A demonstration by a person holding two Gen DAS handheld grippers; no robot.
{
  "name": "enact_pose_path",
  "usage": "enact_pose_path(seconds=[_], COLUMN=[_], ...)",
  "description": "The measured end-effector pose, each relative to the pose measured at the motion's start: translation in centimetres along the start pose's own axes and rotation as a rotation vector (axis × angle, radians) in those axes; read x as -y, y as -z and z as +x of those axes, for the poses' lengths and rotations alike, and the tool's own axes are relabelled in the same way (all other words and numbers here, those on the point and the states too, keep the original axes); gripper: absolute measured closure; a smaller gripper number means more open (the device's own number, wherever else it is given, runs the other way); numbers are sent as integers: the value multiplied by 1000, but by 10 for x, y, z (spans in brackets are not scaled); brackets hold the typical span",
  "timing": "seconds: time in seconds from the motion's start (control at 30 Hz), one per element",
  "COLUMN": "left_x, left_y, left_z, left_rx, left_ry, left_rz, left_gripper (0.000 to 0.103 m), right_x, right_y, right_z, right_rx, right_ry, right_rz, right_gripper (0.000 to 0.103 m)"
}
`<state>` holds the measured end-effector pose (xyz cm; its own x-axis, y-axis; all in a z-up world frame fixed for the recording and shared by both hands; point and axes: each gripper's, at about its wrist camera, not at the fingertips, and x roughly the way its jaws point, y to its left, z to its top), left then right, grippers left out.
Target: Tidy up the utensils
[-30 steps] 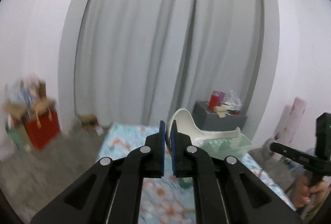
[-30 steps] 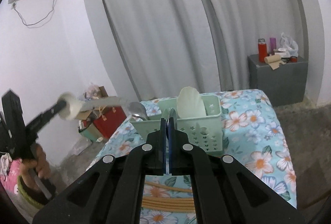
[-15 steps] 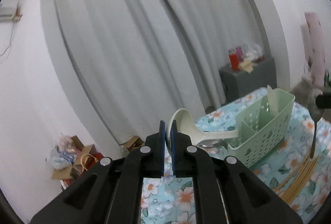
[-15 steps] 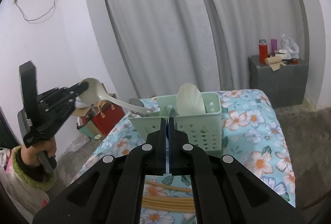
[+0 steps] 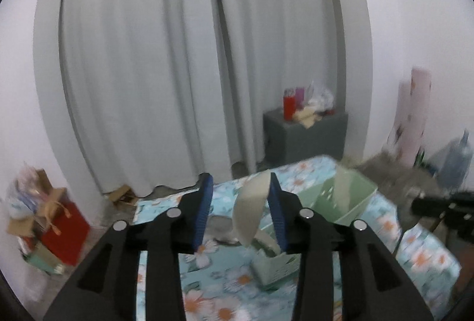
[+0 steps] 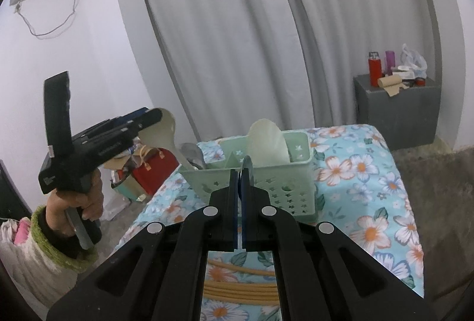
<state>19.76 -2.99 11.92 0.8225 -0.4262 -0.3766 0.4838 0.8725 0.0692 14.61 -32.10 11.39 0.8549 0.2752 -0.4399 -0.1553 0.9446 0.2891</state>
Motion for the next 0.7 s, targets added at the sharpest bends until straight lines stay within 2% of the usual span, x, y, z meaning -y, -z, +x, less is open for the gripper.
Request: enact_pose_path(seconds=[0.1, 0.17, 0.27, 0.43, 0.57, 0.7], left_x=[-7, -15, -24, -17, -4, -14], left_y=[-2, 0, 5, 9, 12, 13], left_z=[-7, -15, -22, -5, 20, 15], left_rx=[30, 67, 96, 72, 8, 22], left_ry=[20, 52, 86, 100, 112, 150], left_rz=[-56, -112, -171, -170, -135, -205], left_gripper=[62, 54, 51, 51, 51, 51], right_x=[1, 2, 4, 4, 2, 4], right_y=[-4, -10, -15, -19, -20, -24], right_z=[-5, -10, -14, -15, -15, -22], right_rx=[18, 41, 59, 63, 61, 81], right_ry=[7, 5, 8, 13, 18, 28], right_rz=[0, -1, 2, 7, 6, 0], right_gripper=[103, 103, 103, 103, 103, 103])
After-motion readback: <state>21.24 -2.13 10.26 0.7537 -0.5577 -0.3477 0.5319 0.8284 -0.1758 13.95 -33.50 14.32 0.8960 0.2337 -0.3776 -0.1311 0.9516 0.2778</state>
